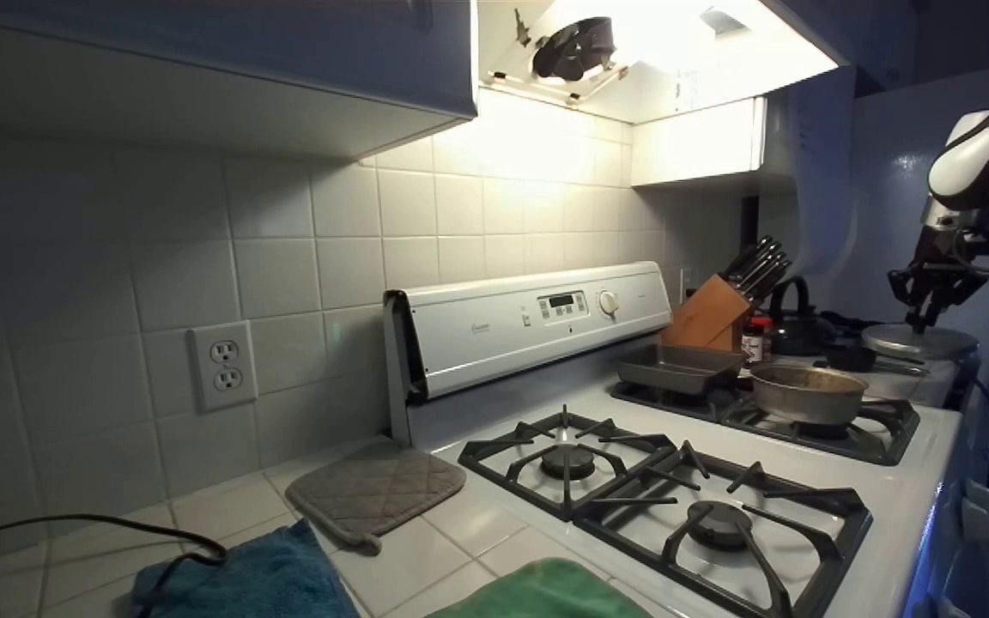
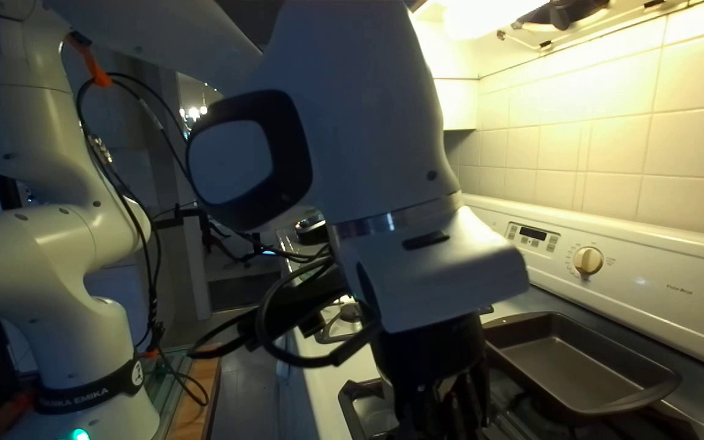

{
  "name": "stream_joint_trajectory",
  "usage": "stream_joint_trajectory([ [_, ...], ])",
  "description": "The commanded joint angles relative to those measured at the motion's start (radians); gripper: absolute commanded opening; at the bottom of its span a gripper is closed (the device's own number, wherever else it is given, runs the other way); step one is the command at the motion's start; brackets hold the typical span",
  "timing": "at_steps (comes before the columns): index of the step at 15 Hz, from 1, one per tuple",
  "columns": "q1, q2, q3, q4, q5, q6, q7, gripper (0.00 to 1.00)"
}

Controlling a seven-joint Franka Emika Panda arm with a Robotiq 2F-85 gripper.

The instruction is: Take the lid off the pot and place the pot on the bottom left plate

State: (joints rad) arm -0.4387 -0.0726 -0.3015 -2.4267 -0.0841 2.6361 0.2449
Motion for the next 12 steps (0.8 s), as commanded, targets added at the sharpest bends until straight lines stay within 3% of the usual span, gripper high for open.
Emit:
stream_joint_trajectory([
  [1,0.019,0.001,-0.019,0.002,0.000,-0.001,-0.001,0.25],
  [2,0.019,0.001,-0.019,0.002,0.000,-0.001,-0.001,0.25],
  [3,0.019,0.001,-0.019,0.002,0.000,-0.001,-0.001,0.06],
  [12,0.028,0.152,-0.041,0.112,0.074,0.011,-0.028,0.06],
])
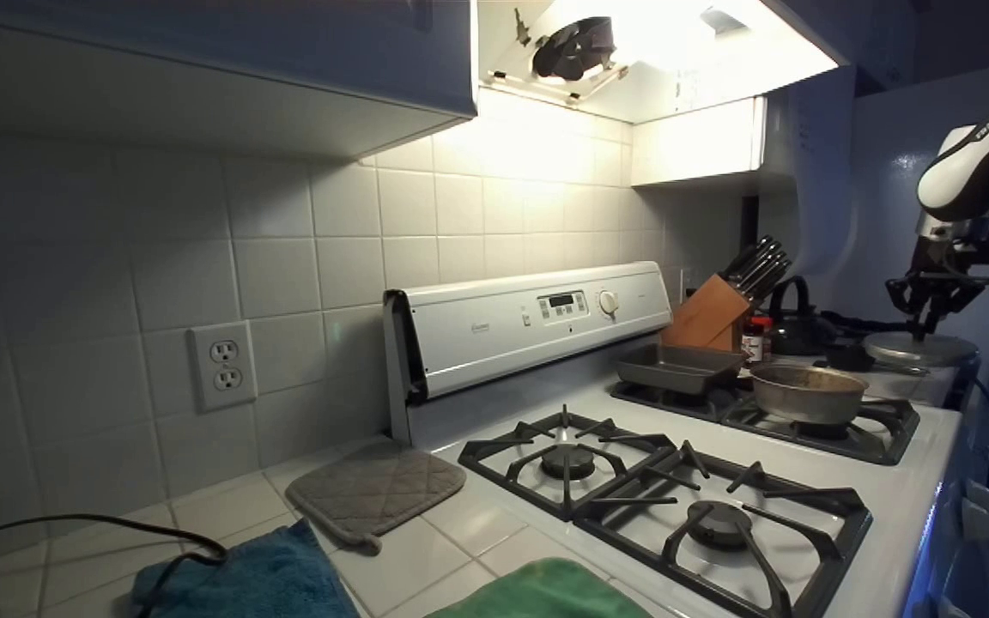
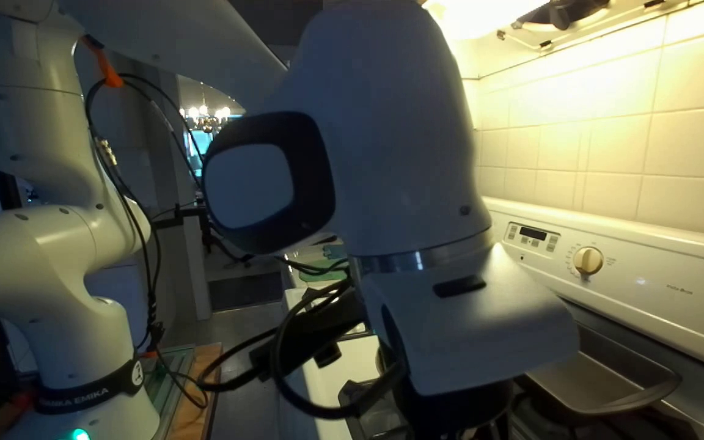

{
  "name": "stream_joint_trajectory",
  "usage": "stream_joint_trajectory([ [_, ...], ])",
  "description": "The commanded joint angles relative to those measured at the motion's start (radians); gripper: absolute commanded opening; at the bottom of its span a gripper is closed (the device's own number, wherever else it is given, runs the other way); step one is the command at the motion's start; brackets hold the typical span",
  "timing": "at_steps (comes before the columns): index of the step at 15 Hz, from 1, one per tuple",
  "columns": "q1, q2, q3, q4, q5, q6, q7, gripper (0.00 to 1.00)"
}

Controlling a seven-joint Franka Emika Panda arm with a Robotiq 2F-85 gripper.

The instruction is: Take the lid off the pot and place the pot on the bottom left plate

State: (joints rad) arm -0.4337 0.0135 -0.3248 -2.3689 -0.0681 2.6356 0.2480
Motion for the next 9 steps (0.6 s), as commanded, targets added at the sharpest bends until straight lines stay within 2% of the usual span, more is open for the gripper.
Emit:
stream_joint_trajectory([
  [1,0.025,0.083,-0.017,0.067,0.082,0.009,-0.050,0.06],
  [9,0.014,0.246,0.000,0.181,0.229,0.051,-0.151,0.06],
])
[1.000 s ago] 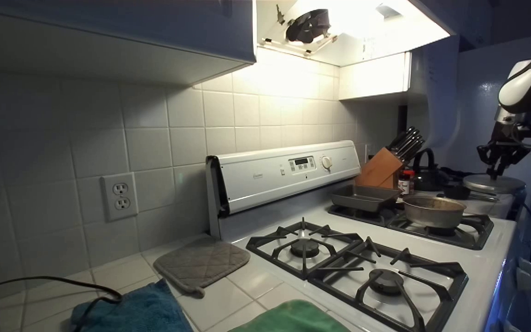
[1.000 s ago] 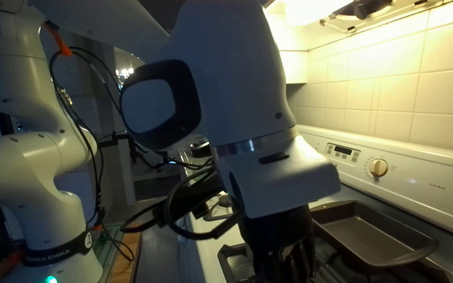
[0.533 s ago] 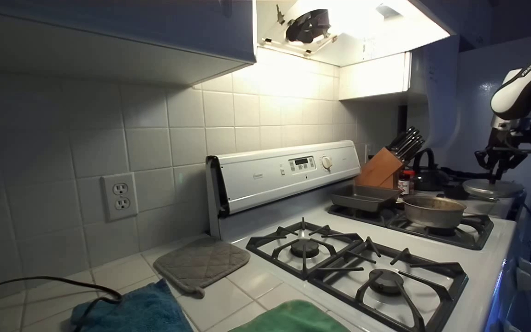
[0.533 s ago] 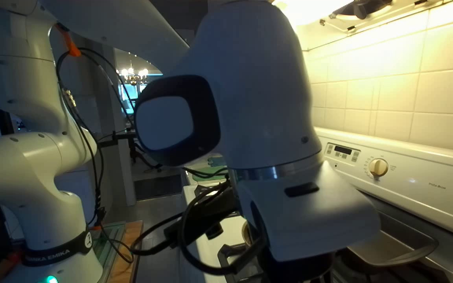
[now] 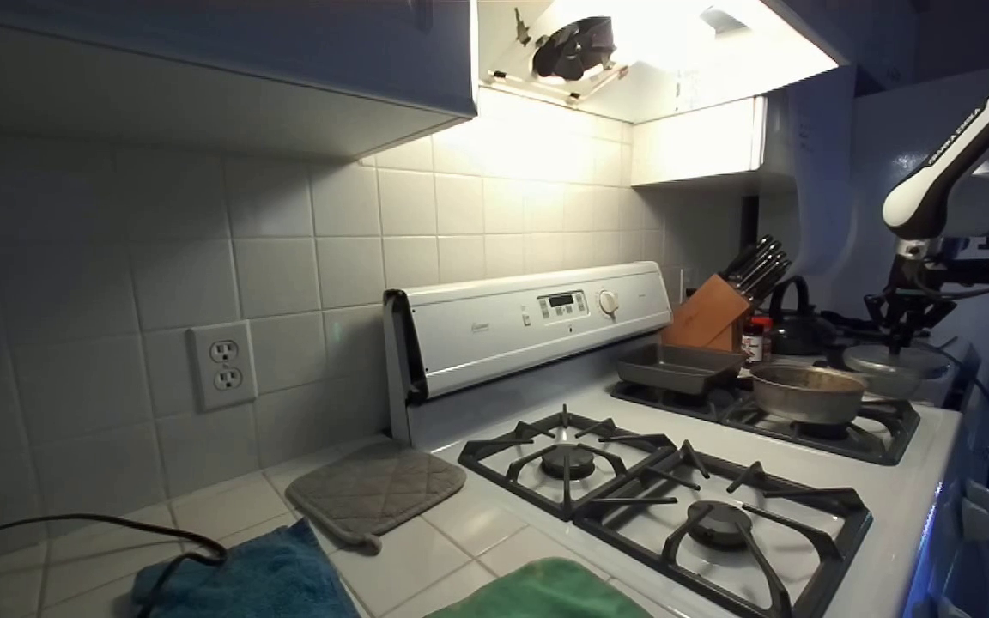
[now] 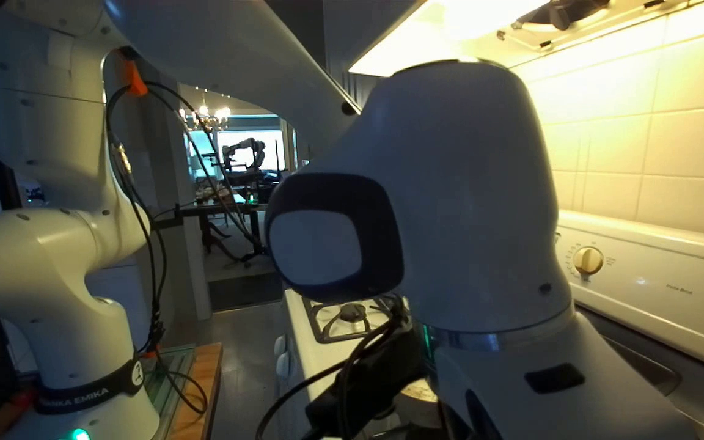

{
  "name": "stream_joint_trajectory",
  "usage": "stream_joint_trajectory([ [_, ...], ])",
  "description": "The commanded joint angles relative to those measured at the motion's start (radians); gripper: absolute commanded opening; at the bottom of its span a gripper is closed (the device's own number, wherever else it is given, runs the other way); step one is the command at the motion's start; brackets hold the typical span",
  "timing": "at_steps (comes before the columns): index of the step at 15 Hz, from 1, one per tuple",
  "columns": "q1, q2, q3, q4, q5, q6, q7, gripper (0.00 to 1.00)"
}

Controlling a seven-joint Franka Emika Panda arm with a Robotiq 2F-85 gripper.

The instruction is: Take the lid off the pot and place the pot on the bottom left plate

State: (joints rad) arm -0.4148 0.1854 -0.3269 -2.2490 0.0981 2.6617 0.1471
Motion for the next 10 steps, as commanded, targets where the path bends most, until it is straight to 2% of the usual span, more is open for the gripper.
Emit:
stream_joint_trajectory([
  [1,-0.009,0.090,0.008,0.070,0.078,0.032,-0.059,0.06],
  [10,-0.045,0.176,0.056,0.143,0.195,0.058,-0.122,0.06],
])
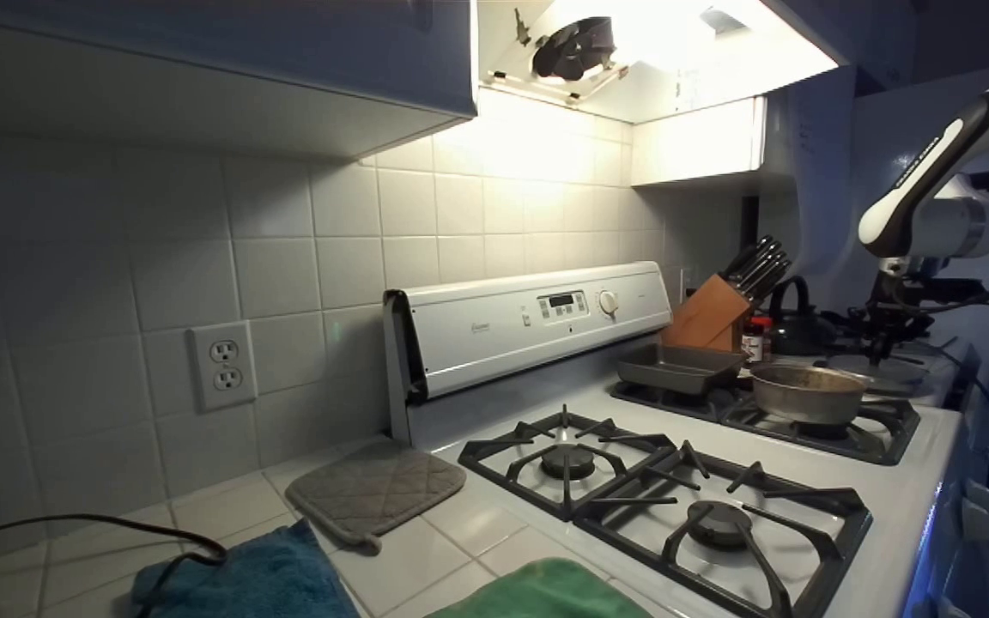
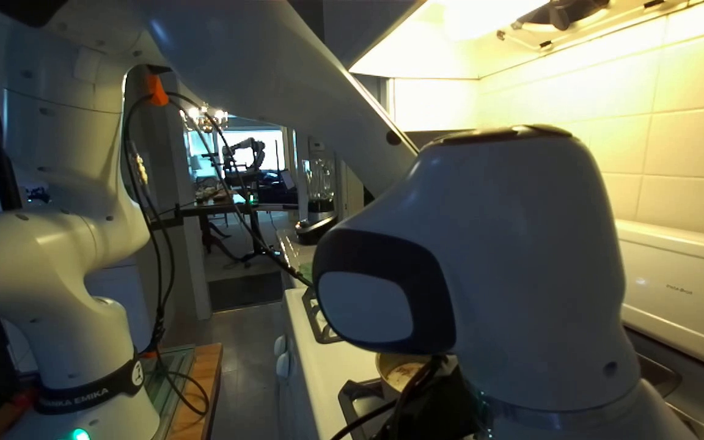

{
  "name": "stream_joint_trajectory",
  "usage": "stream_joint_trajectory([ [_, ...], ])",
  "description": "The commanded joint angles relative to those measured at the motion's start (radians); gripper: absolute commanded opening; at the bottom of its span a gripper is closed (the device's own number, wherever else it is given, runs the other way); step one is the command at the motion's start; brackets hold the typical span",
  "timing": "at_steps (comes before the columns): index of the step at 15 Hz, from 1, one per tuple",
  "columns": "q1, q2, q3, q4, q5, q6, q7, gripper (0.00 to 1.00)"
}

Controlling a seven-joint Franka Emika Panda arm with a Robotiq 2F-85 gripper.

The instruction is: Take the lid off the pot and place the pot on the bottom left plate

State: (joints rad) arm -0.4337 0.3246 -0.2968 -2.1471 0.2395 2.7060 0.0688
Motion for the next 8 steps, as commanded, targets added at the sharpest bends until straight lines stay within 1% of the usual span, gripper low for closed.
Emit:
stream_joint_trajectory([
  [1,-0.028,0.044,0.028,0.048,0.057,0.011,-0.044,0.06],
  [8,-0.040,0.078,0.043,0.074,0.071,0.010,-0.041,0.06],
])
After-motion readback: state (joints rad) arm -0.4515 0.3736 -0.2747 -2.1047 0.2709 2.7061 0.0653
